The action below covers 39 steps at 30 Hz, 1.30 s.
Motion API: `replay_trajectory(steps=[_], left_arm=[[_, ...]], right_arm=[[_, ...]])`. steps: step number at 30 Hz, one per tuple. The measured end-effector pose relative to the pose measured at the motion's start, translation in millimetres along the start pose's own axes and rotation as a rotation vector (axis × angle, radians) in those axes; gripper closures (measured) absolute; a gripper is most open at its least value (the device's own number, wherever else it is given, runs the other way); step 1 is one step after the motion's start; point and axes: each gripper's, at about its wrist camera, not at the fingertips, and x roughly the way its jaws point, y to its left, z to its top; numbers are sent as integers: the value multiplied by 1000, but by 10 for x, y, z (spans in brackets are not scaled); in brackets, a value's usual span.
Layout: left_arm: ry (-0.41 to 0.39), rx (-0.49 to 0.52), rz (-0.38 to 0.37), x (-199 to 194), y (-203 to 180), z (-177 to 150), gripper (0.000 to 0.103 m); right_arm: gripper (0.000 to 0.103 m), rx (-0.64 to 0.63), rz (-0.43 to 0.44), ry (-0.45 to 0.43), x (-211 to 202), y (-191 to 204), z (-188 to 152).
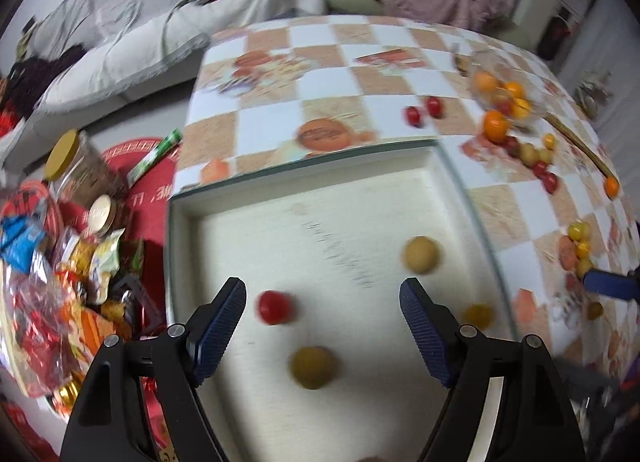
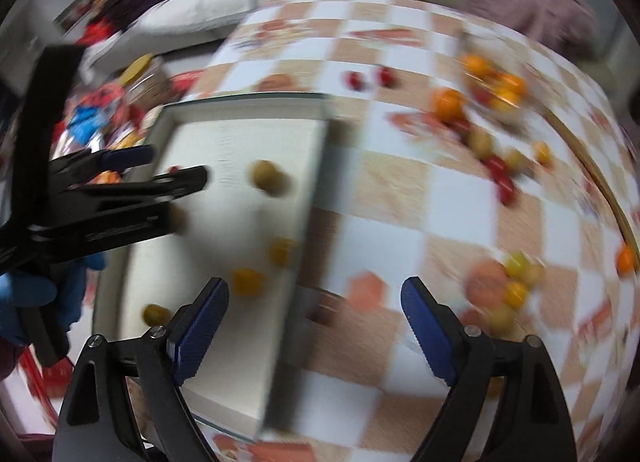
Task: Organize fruits
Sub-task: 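Carry both tomatoes over the white tray and open both tools, then move both open tools back toward the table fruits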
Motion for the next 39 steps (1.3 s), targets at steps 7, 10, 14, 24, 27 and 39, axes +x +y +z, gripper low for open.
replay_trajectory(steps=[7,10,14,24,27,39], left_arm=[[-43,97,-55,-253,-554,3,23],[-50,109,-74,-360,-811,-58,23],[-42,127,-99,-464,-1172,-228,23],[69,117,-131,-494,-1887,-829,23],[96,90,-135,-449,-2073,-980,23],[87,-104,-79,-305,-2592,-1238,23]], right_arm=[[13,162,-91,46,-111,-736,-411],[13,202,-104,72,-118,-983,-572],[13,230,-117,76,-137,-1241,-696],[13,159,-51,84,-125,-1577,-806],[13,110,-20,84,-110,-1596,-817],[32,-97,97,101,13,-1586,-801]])
